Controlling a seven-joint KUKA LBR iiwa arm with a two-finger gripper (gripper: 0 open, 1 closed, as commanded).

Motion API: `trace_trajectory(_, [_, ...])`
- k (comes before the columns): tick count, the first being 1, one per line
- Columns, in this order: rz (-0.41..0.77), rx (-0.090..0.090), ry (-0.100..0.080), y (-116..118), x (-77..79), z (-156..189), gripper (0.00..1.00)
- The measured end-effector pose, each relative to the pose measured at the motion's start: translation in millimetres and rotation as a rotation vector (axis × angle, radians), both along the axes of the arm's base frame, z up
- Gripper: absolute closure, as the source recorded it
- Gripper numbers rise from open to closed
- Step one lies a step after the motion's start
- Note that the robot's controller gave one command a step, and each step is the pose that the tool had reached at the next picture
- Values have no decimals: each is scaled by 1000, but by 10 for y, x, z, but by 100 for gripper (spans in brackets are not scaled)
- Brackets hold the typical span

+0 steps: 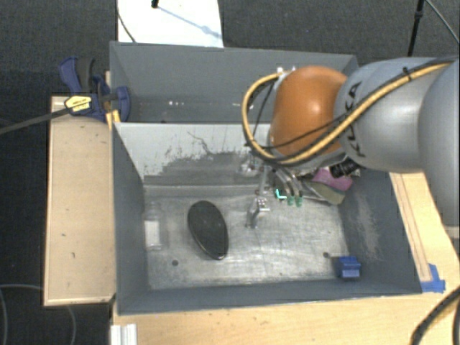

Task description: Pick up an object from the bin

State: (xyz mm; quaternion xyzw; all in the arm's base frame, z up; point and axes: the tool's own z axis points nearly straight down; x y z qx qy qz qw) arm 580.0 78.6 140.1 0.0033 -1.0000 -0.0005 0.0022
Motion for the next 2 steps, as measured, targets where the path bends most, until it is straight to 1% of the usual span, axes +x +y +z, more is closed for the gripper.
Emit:
trace_trajectory(1, [85,2,-3,618,-225,-62,0])
trace_trajectory(2, [62,9,-10,1168,-483,-656,0])
